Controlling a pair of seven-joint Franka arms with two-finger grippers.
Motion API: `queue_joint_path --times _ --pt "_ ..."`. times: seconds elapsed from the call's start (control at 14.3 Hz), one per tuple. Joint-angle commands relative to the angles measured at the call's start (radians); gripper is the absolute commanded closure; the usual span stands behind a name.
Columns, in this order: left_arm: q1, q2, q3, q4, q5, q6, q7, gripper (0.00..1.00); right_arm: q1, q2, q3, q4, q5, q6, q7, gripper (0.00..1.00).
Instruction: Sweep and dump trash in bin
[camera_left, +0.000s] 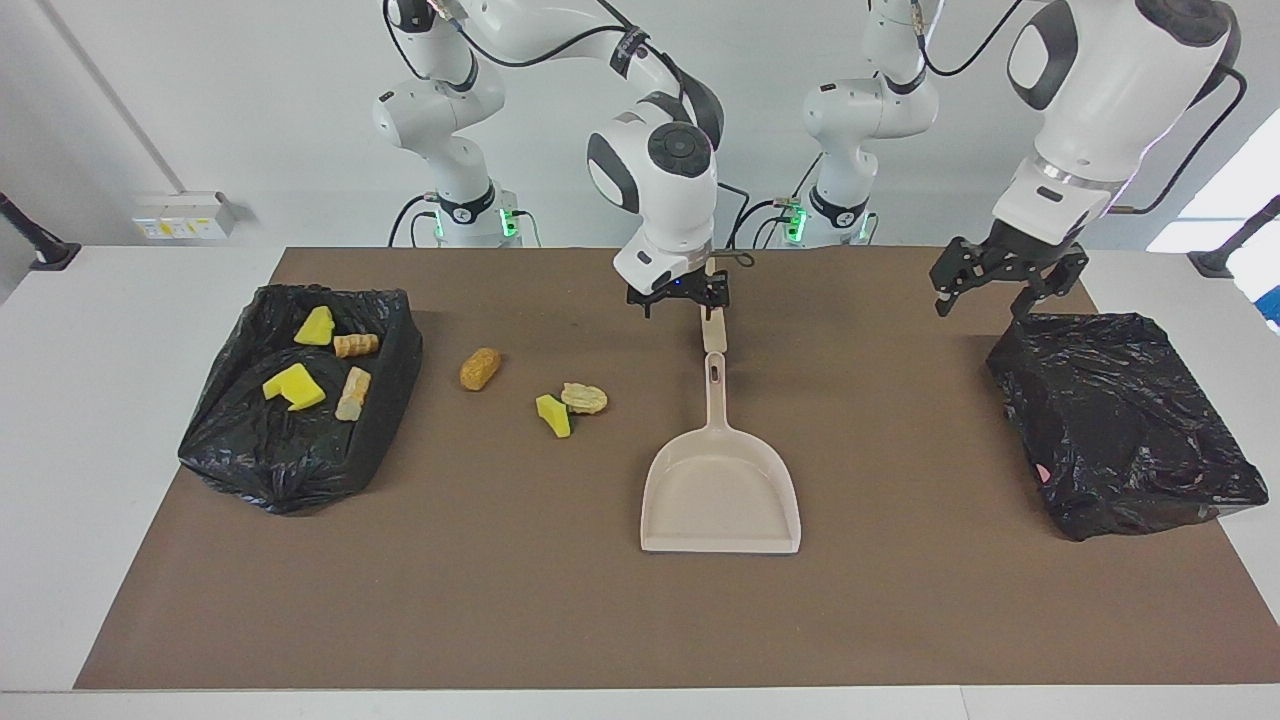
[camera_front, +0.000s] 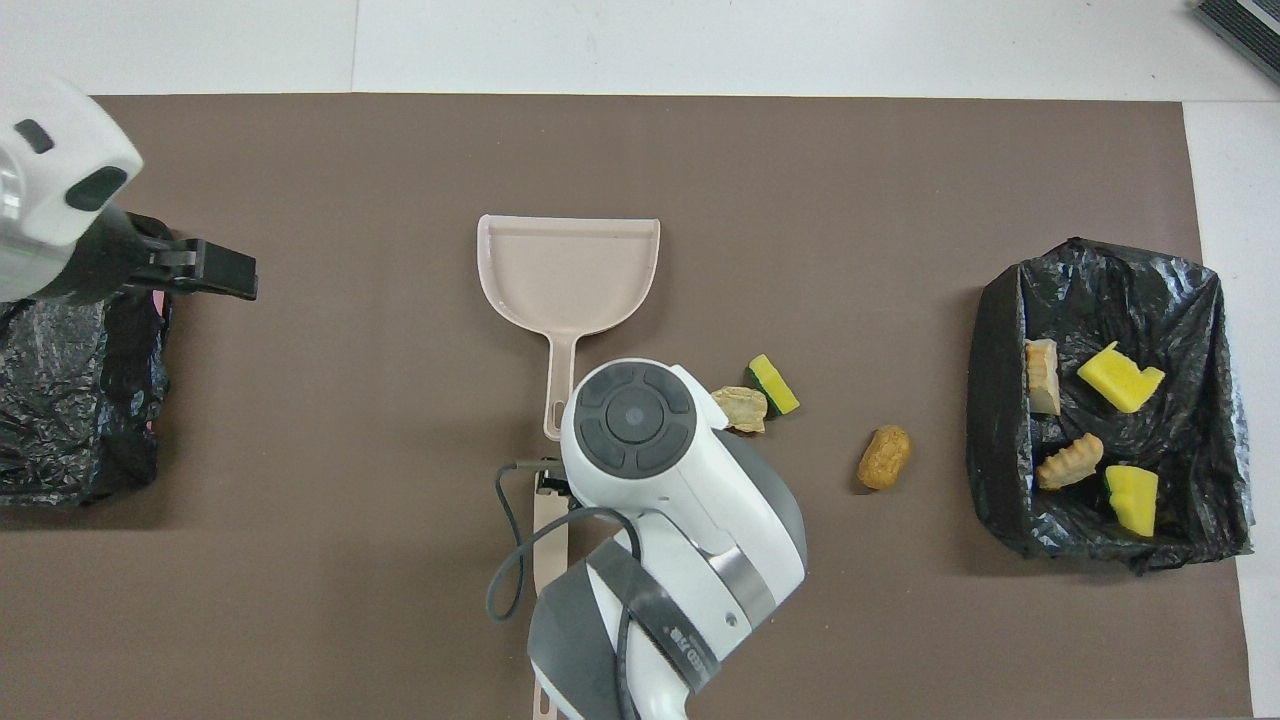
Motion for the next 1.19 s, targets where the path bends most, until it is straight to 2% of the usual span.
queue_joint_path --times 0.0,0.21,0.42,0.56,0.84,0.98,1.12 --pt "-0.063 0.060 0.008 0.041 0.018 0.007 -0.017 0.00 0.053 -0.145 0.000 -0.212 0.047 0.074 0.032 0.00" --pt "-0.146 0.126 0.010 0.043 0.026 0.070 -0.067 0.00 0.120 -0.233 0.000 -0.365 0.095 0.202 0.086 0.00" --pt "-0.231 0.223 0.008 0.070 0.070 0.163 -0.202 0.00 0.166 -0.279 0.000 -0.433 0.121 0.235 0.102 0.00" --pt "-0.298 0.275 0.007 0.066 0.072 0.217 -0.252 0.00 0.209 -0.277 0.000 -0.438 0.121 0.251 0.140 0.00" --pt "-0.366 0.286 0.007 -0.044 0.072 0.306 -0.310 0.00 0.255 -0.227 0.000 -0.435 0.120 0.337 0.149 0.00" --pt "-0.393 0.254 0.005 -0.129 0.070 0.315 -0.315 0.00 0.274 -0.201 0.000 -0.424 0.106 0.369 0.149 0.00" --pt "-0.422 0.249 0.005 -0.196 0.070 0.389 -0.363 0.00 0.277 -0.169 0.000 -0.404 0.091 0.395 0.149 0.07"
